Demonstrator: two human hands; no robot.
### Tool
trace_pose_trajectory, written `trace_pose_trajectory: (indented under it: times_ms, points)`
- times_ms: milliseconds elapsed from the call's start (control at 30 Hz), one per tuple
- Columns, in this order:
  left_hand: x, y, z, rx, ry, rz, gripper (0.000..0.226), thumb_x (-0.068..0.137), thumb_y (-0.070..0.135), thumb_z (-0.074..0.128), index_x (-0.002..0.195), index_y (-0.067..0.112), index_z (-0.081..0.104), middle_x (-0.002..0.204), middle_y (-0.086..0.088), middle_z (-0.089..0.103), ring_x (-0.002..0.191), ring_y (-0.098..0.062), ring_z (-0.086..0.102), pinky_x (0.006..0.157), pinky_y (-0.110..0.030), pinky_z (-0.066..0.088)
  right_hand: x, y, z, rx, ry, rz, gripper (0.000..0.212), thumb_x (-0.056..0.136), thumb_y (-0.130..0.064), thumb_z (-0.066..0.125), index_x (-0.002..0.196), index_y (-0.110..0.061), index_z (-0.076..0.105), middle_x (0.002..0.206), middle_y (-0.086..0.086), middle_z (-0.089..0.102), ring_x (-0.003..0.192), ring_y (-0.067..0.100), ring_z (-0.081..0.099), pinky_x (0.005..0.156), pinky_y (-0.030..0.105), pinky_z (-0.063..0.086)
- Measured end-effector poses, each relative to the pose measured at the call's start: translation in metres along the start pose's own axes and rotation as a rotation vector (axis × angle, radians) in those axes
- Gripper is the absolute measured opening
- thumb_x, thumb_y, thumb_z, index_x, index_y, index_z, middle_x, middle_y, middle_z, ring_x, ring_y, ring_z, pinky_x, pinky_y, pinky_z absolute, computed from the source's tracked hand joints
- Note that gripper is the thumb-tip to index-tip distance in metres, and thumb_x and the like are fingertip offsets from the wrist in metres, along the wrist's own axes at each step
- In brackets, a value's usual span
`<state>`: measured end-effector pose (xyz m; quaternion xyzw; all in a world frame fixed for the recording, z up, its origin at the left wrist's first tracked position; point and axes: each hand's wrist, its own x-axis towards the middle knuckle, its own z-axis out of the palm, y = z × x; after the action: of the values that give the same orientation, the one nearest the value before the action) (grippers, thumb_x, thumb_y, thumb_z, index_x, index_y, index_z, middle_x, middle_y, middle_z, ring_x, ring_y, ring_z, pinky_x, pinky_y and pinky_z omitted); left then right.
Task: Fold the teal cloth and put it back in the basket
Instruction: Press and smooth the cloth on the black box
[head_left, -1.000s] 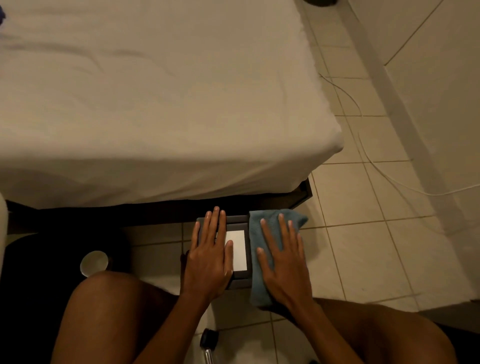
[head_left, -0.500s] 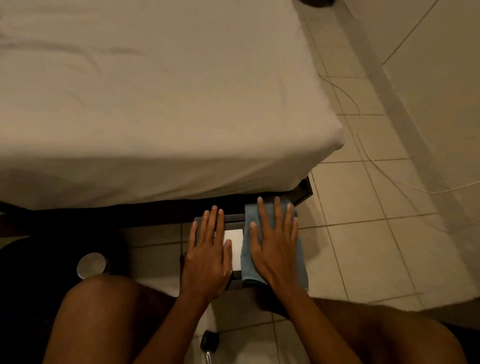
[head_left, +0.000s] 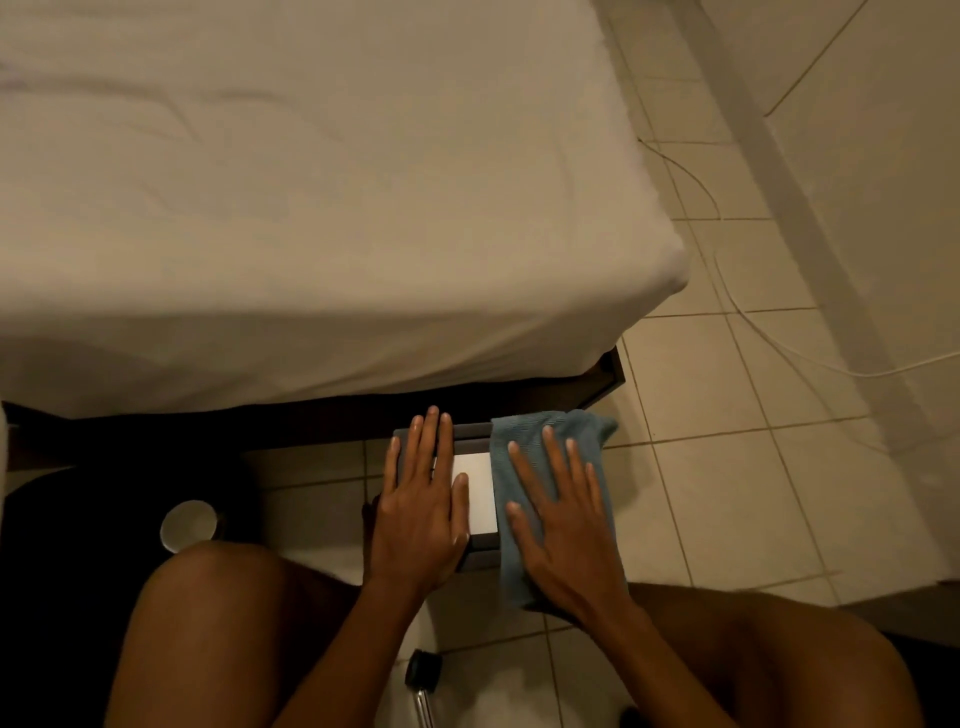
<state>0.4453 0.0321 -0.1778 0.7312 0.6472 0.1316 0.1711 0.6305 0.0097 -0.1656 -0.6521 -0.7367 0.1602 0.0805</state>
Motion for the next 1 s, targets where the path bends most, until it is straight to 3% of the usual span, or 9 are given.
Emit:
trace_pose_trajectory:
  times_ms: [133, 233, 300, 467, 600, 700, 767, 900, 1000]
  points:
    - [0.002, -0.001, 0.001, 0.012, 0.020, -0.004, 0.063, 0.103, 0.036, 0.025, 0.157, 0.012, 0.006, 0.166, -0.005, 0.001, 0.154, -0.017, -0.002, 0.125, -0.041, 0.005, 0.046, -0.010, -0.002, 0.024, 0.054, 0.254, 0.066, 0.099, -0.059, 0.023, 0.157, -0.039, -0.002, 0.168, 0.003, -0.008, 0.154, 0.029, -0.009, 0.123, 0.056, 0.008]
    - [0.000, -0.002, 0.000, 0.005, 0.025, 0.002, 0.061, 0.103, 0.035, 0.024, 0.157, 0.010, 0.010, 0.166, -0.007, 0.006, 0.154, -0.018, 0.002, 0.125, -0.042, 0.009, 0.019, -0.025, 0.003, 0.010, -0.019, 0.113, 0.065, 0.102, -0.055, 0.025, 0.157, -0.039, -0.005, 0.167, 0.000, -0.013, 0.153, 0.026, -0.014, 0.124, 0.053, 0.000]
    - [0.000, -0.001, 0.000, 0.007, 0.019, -0.004, 0.061, 0.103, 0.037, 0.022, 0.157, 0.011, 0.010, 0.166, -0.006, 0.006, 0.154, -0.018, 0.001, 0.124, -0.043, 0.010, -0.004, -0.010, 0.001, -0.041, -0.070, -0.007, 0.063, 0.102, -0.057, 0.021, 0.157, -0.038, -0.003, 0.167, 0.000, -0.012, 0.154, 0.022, -0.013, 0.123, 0.056, 0.008]
    - [0.002, -0.003, 0.001, 0.007, 0.030, -0.007, 0.062, 0.102, 0.038, 0.020, 0.157, 0.011, 0.011, 0.166, -0.006, 0.007, 0.154, -0.017, 0.002, 0.125, -0.042, 0.009, 0.031, -0.019, -0.003, 0.014, -0.015, 0.126, 0.066, 0.099, -0.060, 0.019, 0.157, -0.037, -0.004, 0.167, 0.000, -0.013, 0.153, 0.024, -0.018, 0.124, 0.052, -0.003]
    - [0.001, -0.002, 0.001, 0.005, 0.052, 0.001, 0.061, 0.102, 0.036, 0.024, 0.156, 0.010, 0.015, 0.165, -0.008, 0.012, 0.154, -0.019, 0.005, 0.125, -0.042, 0.010, 0.012, -0.012, -0.008, 0.008, -0.055, -0.090, 0.064, 0.102, -0.053, 0.026, 0.158, -0.036, -0.001, 0.167, -0.002, -0.011, 0.154, 0.023, -0.014, 0.124, 0.055, 0.004]
    - [0.003, 0.000, 0.001, 0.008, 0.046, -0.007, 0.061, 0.102, 0.037, 0.023, 0.157, 0.011, 0.014, 0.166, -0.006, 0.010, 0.154, -0.018, 0.004, 0.125, -0.041, 0.008, 0.020, -0.001, -0.010, 0.204, 0.081, 0.203, 0.062, 0.100, -0.058, 0.018, 0.157, -0.040, 0.001, 0.168, -0.002, -0.004, 0.154, 0.019, -0.007, 0.124, 0.054, 0.007]
    - [0.002, -0.001, 0.002, 0.003, 0.044, -0.008, 0.061, 0.102, 0.037, 0.023, 0.157, 0.011, 0.013, 0.166, -0.006, 0.009, 0.154, -0.017, 0.003, 0.125, -0.041, 0.007, 0.031, -0.012, -0.001, 0.172, 0.097, 0.389, 0.066, 0.097, -0.063, 0.012, 0.156, -0.041, -0.007, 0.167, 0.002, -0.010, 0.154, 0.024, -0.008, 0.124, 0.053, 0.006]
    - [0.002, -0.001, 0.003, 0.023, 0.056, -0.010, 0.060, 0.103, 0.036, 0.023, 0.157, 0.011, 0.013, 0.166, -0.006, 0.009, 0.154, -0.017, 0.003, 0.125, -0.040, 0.006, 0.062, -0.027, 0.005, 0.072, 0.092, 0.426, 0.068, 0.099, -0.062, 0.016, 0.157, -0.036, -0.007, 0.166, 0.011, -0.011, 0.153, 0.034, -0.008, 0.123, 0.055, 0.006]
    - [0.003, -0.001, 0.003, 0.025, 0.055, -0.014, 0.059, 0.103, 0.035, 0.021, 0.157, 0.010, 0.013, 0.166, -0.006, 0.009, 0.154, -0.017, 0.003, 0.125, -0.040, 0.007, 0.046, -0.026, 0.002, 0.013, 0.067, 0.269, 0.070, 0.099, -0.062, 0.022, 0.157, -0.036, -0.007, 0.166, 0.010, -0.014, 0.153, 0.032, -0.015, 0.123, 0.053, 0.000]
